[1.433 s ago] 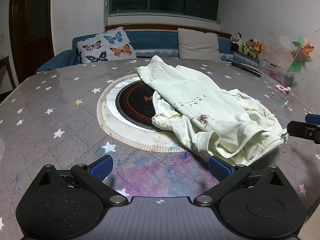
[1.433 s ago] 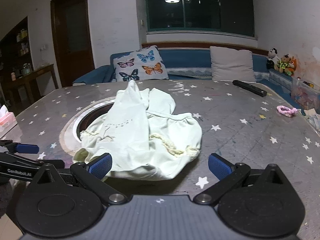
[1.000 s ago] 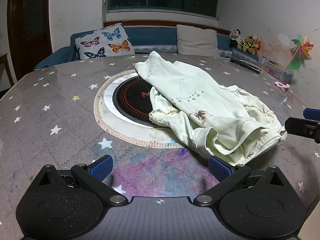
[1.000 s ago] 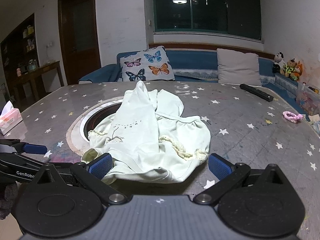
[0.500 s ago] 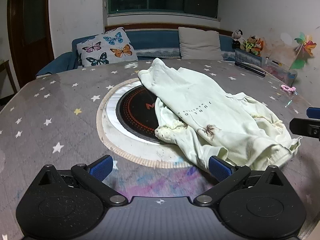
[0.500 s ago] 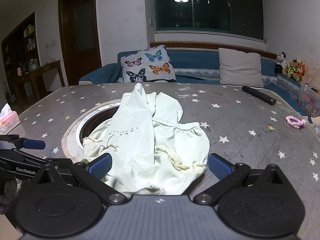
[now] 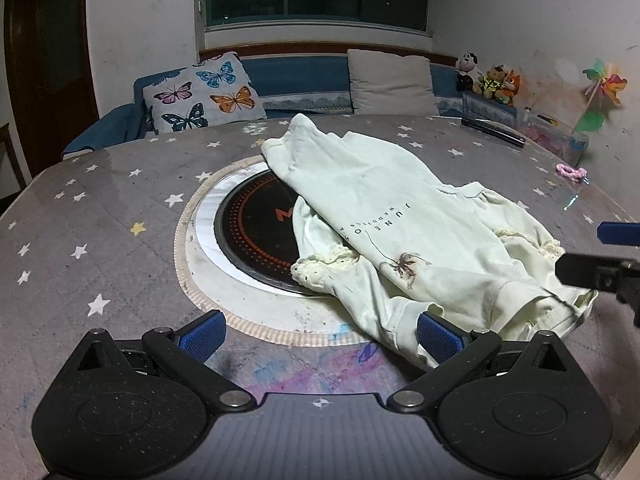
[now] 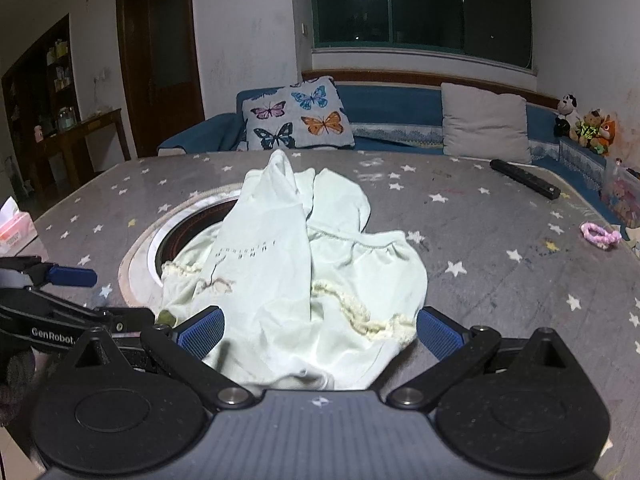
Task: Fold clothes
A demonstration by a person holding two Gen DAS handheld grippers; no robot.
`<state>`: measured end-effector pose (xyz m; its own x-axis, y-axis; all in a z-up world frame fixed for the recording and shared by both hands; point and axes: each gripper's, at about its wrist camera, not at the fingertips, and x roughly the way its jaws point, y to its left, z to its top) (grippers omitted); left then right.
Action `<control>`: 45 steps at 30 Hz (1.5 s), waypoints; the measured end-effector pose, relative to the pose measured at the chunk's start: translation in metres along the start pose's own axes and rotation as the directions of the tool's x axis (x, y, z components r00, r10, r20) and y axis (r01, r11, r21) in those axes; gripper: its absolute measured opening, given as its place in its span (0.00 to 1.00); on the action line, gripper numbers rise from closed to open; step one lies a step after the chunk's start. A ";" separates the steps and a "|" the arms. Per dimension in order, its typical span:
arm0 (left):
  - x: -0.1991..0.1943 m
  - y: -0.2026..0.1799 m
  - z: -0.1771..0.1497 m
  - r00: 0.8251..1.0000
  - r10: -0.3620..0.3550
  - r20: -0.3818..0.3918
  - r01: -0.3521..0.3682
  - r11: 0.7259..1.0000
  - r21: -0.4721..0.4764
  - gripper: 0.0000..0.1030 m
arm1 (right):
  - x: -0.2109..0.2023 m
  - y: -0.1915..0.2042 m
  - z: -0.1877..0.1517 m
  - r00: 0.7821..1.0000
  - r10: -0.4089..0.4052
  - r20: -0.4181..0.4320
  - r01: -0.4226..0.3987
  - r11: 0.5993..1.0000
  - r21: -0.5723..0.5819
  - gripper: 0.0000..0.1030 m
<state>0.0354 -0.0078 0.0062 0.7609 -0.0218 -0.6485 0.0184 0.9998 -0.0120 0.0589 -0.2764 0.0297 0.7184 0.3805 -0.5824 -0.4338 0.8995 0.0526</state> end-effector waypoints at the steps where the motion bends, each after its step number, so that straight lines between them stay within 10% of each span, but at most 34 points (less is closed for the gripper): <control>1: 0.000 -0.001 -0.001 1.000 0.000 -0.001 0.000 1.000 0.001 1.00 | 0.000 0.001 -0.003 1.000 -0.003 -0.007 0.003 1.000 -0.003 1.00; 45: -0.015 -0.024 -0.038 0.998 -0.003 -0.062 0.007 0.998 0.060 1.00 | -0.014 0.013 -0.059 0.992 -0.052 -0.112 0.048 0.998 -0.034 1.00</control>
<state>-0.0016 -0.0317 -0.0126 0.7194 -0.0245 -0.6942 0.0621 0.9976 0.0292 0.0110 -0.2830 -0.0092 0.6742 0.3069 -0.6717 -0.4169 0.9090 -0.0032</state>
